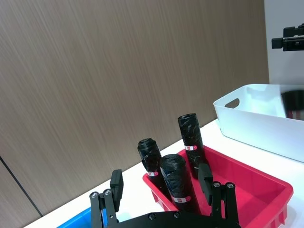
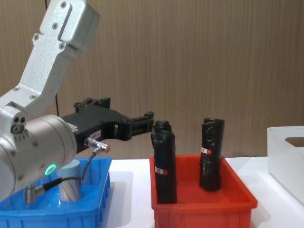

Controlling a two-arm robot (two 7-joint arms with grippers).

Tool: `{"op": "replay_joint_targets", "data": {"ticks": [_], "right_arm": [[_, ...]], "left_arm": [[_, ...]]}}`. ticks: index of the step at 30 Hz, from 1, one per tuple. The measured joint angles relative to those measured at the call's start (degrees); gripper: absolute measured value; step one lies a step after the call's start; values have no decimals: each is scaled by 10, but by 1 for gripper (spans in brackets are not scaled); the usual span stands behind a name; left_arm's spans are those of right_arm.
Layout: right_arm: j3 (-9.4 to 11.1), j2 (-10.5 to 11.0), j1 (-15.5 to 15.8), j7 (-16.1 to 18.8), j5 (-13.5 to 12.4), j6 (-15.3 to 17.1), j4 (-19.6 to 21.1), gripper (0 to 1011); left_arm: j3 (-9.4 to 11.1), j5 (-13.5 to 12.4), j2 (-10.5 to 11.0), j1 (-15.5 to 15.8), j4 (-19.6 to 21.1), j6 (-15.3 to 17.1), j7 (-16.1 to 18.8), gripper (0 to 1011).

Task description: Pick the cotton swabs from the blue box and place them into the white box.

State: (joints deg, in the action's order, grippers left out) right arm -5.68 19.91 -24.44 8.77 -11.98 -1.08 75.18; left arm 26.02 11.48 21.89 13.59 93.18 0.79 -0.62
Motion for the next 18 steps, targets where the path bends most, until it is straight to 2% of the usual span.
{"op": "replay_joint_targets", "data": {"ticks": [2, 4, 5, 14, 18], "right_arm": [[1, 1, 0, -2, 1, 0, -2, 648], [3, 2, -1, -6, 1, 0, -5, 745], [4, 3, -1, -6, 2, 0, -6, 745], [8, 5, -1, -12, 5, -1, -10, 998], [9, 6, -1, -14, 6, -2, -11, 1002]], "left_arm": [[0, 0, 0, 0, 0, 0, 0, 1000], [0, 0, 0, 0, 0, 0, 0, 1000], [0, 0, 0, 0, 0, 0, 0, 1000], [0, 0, 0, 0, 0, 0, 0, 999], [0, 0, 0, 0, 0, 0, 0, 1000]]}}
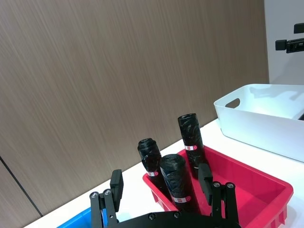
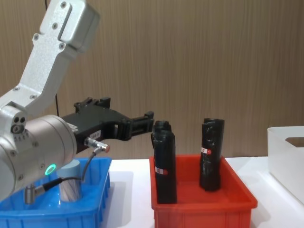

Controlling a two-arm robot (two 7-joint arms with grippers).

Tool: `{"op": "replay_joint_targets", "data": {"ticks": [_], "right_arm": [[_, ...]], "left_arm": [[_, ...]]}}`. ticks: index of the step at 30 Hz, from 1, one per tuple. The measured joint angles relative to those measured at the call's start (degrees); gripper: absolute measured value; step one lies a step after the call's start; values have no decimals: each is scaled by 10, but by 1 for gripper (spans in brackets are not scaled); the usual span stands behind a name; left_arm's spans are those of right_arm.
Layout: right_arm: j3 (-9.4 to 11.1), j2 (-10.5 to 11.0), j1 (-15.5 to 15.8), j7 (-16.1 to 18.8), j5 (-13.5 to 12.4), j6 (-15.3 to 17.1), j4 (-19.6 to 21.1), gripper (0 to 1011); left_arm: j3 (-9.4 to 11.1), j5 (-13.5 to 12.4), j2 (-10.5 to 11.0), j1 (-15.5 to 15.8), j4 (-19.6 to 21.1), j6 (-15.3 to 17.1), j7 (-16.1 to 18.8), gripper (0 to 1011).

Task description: Pick the cotton swabs from the blue box and place them into the white box.

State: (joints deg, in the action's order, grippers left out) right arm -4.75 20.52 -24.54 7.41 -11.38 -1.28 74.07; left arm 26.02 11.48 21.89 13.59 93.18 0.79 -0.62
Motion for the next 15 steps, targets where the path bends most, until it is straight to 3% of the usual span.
{"op": "replay_joint_targets", "data": {"ticks": [15], "right_arm": [[2, 1, 0, -2, 2, -1, -2, 1002]], "left_arm": [[0, 0, 0, 0, 0, 0, 0, 1000]]}}
